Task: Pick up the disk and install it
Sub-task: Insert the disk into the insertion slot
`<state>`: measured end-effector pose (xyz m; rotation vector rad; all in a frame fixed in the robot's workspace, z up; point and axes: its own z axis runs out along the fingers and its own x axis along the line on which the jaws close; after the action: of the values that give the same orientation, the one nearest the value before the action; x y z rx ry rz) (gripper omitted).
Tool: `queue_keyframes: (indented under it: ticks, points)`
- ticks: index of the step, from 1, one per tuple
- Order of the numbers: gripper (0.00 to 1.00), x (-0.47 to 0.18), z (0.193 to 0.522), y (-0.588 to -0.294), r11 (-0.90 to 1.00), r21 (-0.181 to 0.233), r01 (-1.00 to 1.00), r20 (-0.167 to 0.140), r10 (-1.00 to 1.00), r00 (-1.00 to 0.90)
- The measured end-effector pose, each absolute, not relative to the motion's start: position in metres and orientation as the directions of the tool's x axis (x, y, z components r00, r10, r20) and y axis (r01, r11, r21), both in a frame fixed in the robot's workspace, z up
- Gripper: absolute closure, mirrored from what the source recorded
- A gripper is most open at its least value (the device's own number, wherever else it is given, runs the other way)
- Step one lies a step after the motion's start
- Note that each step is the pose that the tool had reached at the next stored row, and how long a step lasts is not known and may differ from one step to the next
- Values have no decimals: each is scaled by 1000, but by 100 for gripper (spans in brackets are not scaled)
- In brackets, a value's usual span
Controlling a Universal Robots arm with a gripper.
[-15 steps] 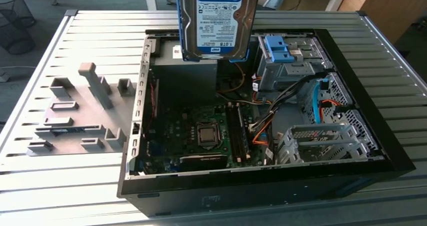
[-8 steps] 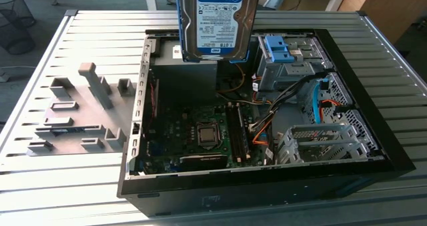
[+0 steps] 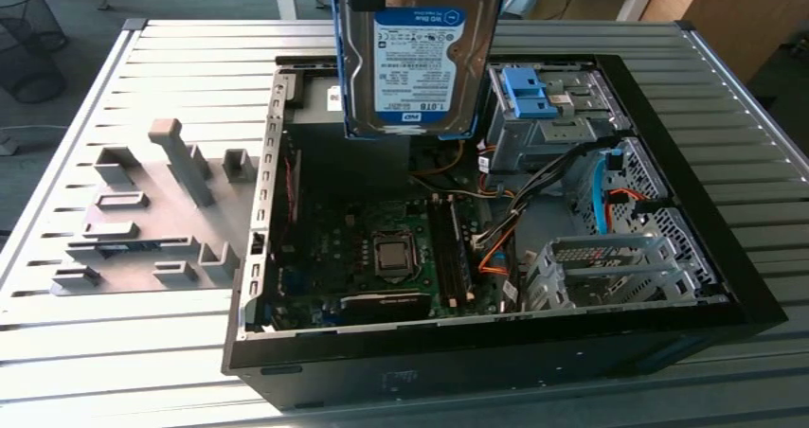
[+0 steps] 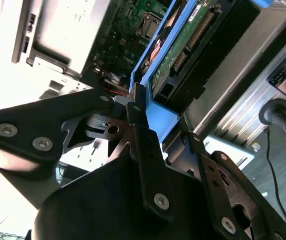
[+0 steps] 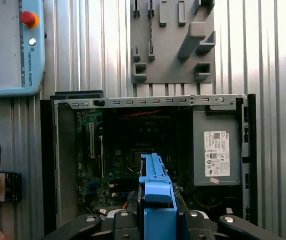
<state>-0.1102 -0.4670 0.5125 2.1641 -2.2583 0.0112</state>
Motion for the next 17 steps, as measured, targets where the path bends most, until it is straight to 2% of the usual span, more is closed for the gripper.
queue_keyframes:
  ticks: [7, 17]
  points:
    - [64, -110, 511, -482, 43, -5, -999, -15, -999, -43]
    - [64, -110, 509, -490, 42, -5, -999, -14, -999, -42]
